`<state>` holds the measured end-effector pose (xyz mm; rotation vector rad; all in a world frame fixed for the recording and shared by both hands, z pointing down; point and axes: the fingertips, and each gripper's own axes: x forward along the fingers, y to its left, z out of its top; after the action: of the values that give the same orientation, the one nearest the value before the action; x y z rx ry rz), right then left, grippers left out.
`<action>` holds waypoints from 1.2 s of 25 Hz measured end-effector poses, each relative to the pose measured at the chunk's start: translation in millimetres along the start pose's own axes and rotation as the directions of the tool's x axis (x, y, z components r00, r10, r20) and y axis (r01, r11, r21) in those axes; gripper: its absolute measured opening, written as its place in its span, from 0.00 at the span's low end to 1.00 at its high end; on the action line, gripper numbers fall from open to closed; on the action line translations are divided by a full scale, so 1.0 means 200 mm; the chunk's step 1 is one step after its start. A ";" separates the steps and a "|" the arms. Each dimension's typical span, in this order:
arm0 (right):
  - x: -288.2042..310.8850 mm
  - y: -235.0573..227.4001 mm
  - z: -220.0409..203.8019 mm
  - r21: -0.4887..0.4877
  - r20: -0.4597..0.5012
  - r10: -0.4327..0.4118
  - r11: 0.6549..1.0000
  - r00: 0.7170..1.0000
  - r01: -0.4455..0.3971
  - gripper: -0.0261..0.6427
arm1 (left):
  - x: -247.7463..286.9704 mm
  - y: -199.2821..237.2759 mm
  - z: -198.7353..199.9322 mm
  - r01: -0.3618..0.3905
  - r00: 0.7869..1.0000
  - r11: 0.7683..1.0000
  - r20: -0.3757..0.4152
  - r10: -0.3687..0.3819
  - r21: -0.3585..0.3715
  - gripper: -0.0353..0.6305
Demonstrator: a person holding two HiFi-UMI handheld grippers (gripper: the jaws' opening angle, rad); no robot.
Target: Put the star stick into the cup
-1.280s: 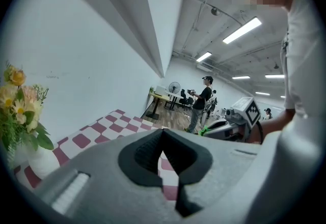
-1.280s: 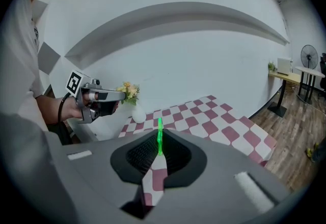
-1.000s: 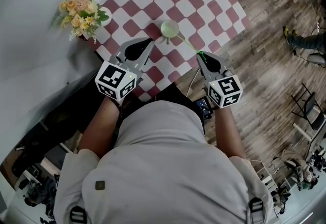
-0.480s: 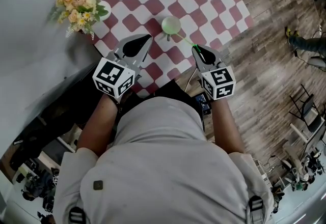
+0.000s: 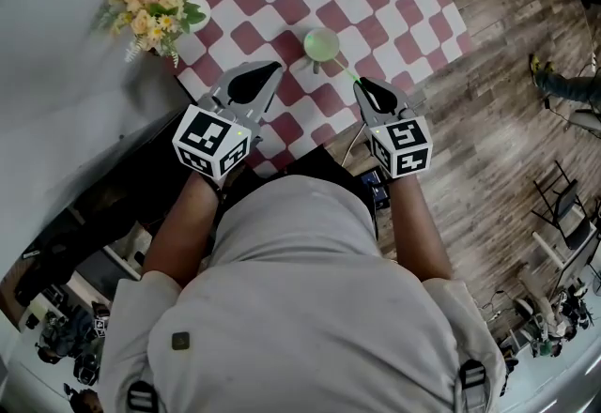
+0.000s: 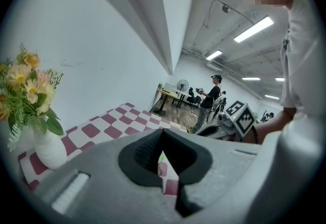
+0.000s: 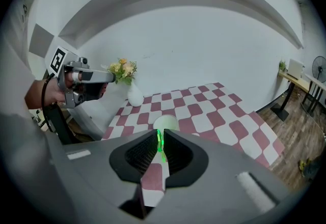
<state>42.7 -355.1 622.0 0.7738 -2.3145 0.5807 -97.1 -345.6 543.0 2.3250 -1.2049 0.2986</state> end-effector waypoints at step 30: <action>-0.33 0.45 0.27 -0.046 0.194 -0.147 0.986 0.970 0.158 0.19 | -0.54 -0.13 0.15 0.081 0.989 0.990 0.113 -0.094 0.114 0.06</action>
<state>4.0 -294.8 520.2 1.0060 -2.4051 0.3789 -139.6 -272.3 464.7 2.5138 -1.1635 0.2023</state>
